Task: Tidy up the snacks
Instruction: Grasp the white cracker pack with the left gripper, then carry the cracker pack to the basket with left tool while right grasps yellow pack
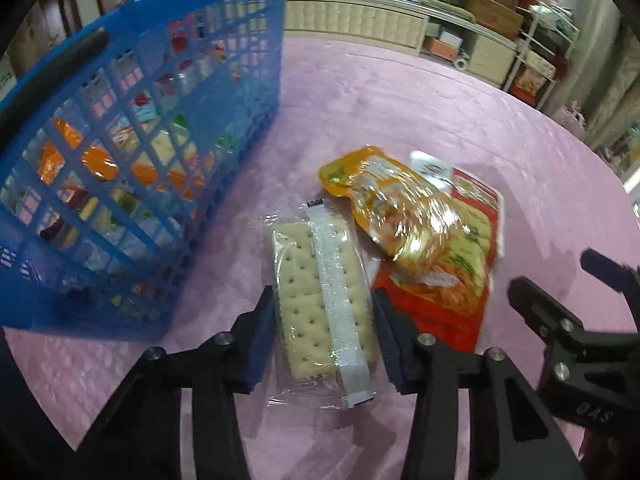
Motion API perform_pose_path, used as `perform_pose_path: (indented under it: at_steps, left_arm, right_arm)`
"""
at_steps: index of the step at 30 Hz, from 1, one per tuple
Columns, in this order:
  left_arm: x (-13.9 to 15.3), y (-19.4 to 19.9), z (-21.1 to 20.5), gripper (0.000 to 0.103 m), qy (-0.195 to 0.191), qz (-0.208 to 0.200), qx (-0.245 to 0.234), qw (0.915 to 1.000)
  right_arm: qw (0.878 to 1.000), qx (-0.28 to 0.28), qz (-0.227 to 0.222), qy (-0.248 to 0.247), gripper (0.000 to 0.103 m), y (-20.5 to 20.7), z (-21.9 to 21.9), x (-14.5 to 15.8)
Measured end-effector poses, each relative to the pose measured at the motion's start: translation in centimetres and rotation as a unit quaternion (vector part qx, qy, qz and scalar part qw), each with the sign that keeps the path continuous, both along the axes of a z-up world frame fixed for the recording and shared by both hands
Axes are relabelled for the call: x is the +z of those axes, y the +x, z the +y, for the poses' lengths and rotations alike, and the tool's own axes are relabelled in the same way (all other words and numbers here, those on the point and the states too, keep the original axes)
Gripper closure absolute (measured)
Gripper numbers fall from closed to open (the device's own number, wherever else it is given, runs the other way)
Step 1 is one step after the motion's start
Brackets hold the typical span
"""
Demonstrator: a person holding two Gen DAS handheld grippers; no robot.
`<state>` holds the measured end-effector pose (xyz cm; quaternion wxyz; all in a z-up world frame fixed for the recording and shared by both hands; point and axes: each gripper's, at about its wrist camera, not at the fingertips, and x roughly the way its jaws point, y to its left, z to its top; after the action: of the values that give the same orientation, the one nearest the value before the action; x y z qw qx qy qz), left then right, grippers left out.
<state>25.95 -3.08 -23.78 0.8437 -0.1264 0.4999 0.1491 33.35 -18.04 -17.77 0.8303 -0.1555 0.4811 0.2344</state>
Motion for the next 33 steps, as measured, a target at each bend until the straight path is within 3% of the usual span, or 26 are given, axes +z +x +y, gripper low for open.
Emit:
perform_pose_path:
  at_steps: [10,16,23,27,33]
  left_arm:
    - [2.2,-2.2,-1.3,0.06,-0.004,-0.04,-0.054,0.9977]
    - [6.0,-3.2,-1.3,0.06,0.016,-0.089,-0.079,0.9928]
    - [10.9,-4.9,1.2,0.06,0.031,-0.138,-0.09,0.9858]
    - [12.9,-5.4,3.2,0.06,0.042,-0.156,-0.093,0.9824]
    - [13.4,-5.3,7.1,0.06,0.047,-0.152,-0.071,0.9848]
  right_arm:
    - [1.0,0.02,-0.019,-0.007,0.0,-1.3,-0.2,1.3]
    - [0.998,0.048,-0.034,0.008,0.0,-2.0,0.8,3.0]
    - [0.995,0.079,-0.008,0.057,0.0,-1.5,3.2,3.7]
    - [0.992,0.124,-0.006,0.03,0.0,-0.9,5.7,3.0]
    - [0.984,0.176,0.009,-0.005,0.002,0.7,7.8,1.4]
